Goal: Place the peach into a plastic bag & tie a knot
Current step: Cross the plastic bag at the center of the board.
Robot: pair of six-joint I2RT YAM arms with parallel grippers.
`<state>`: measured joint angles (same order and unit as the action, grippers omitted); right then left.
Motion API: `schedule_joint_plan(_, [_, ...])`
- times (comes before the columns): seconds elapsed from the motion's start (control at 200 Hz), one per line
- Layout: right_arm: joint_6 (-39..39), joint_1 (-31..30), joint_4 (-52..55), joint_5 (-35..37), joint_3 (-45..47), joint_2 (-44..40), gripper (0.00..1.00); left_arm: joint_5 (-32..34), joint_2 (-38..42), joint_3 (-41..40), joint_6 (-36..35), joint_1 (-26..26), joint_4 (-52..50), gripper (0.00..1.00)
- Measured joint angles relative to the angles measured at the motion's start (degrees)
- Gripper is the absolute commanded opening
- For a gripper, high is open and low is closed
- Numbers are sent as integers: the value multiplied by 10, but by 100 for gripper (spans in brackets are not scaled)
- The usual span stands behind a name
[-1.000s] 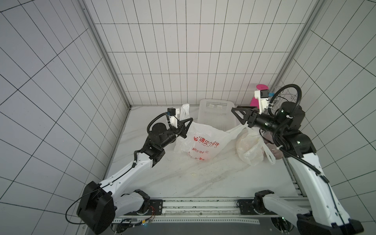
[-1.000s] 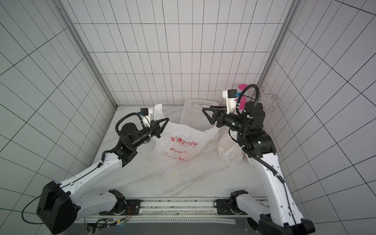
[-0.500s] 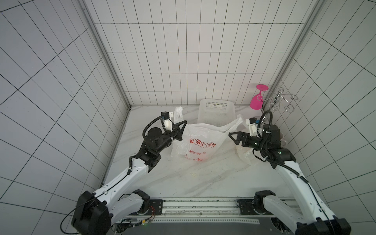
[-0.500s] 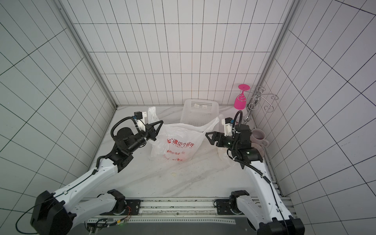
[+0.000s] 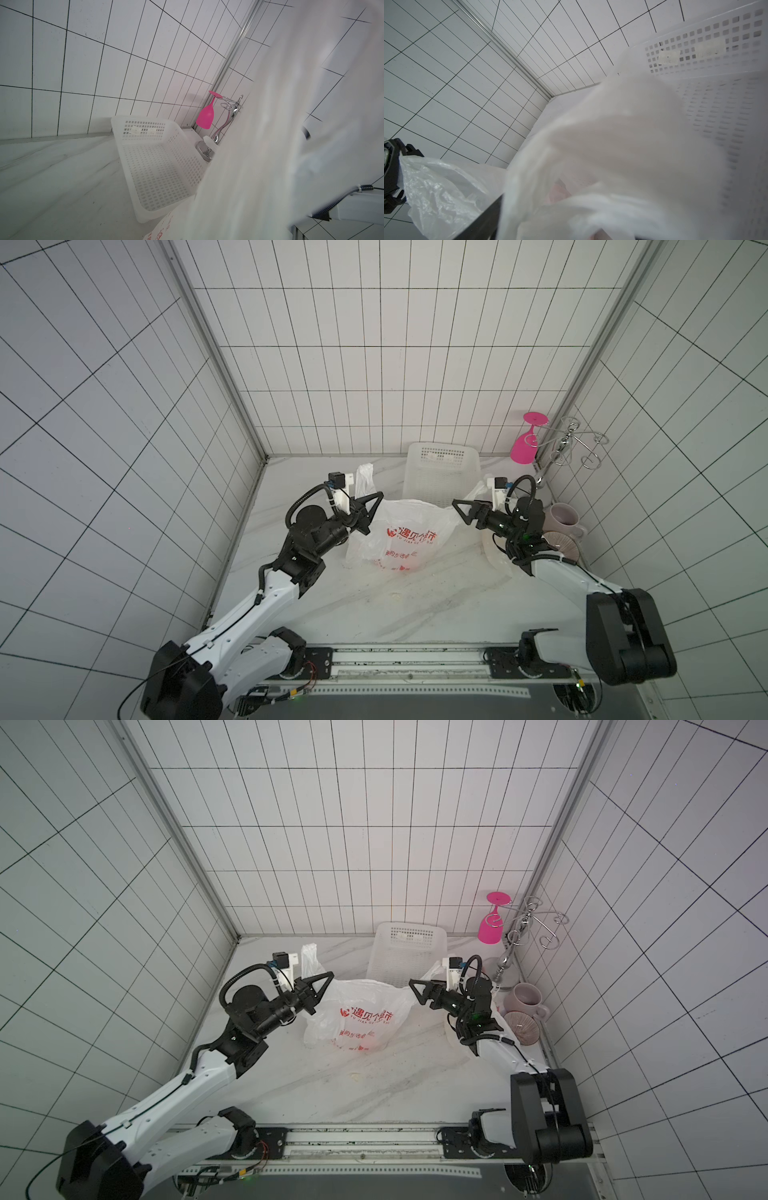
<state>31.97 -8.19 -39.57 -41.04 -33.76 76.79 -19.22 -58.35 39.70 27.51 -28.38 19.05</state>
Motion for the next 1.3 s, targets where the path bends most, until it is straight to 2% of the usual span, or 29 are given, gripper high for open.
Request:
schedule_joint_plan(0.135, [2, -37, -59, 1, 0, 23, 81, -6, 1, -4, 3, 2, 0, 0])
schedule_joint_plan(0.21, [2, -61, -79, 6, 0, 29, 74, -6, 2, -6, 6, 6, 0, 0])
schedule_joint_plan(0.245, [1, -73, -85, 11, 0, 32, 68, -6, 2, -6, 8, 8, 0, 0])
schedule_joint_plan(0.39, [0, -98, -96, 38, 0, 34, 30, -6, 6, -6, 13, 12, 0, 0])
schedule_joint_plan(0.545, [2, -93, -72, 66, 0, -6, 0, -5, 15, -6, 21, 15, -1, 0])
schedule_joint_plan(0.615, [-2, -89, -38, 68, -2, -41, 0, 2, 22, -6, 23, 16, -13, 0])
schedule_joint_plan(0.69, [-20, -84, 46, 71, -12, -87, 0, 17, 33, -6, 23, 17, -43, 0])
schedule_joint_plan(0.785, [-64, -86, 200, 82, -61, -129, 0, 24, 39, -5, 18, 17, -85, 0])
schedule_joint_plan(0.915, [-159, -112, 426, 135, -177, -145, 0, 4, 28, -2, 18, 18, -130, 0])
schedule_joint_plan(1.055, [-245, -164, 580, 189, -275, -117, 0, -47, -17, 23, 9, 12, -172, 0])
schedule_joint_plan(1.214, [-312, -222, 633, 213, -323, -18, 0, -108, -81, 33, 0, 10, -173, 0])
schedule_joint_plan(1.299, [-336, -245, 644, 209, -343, 47, 3, -127, -123, 43, 0, 10, -176, 0])
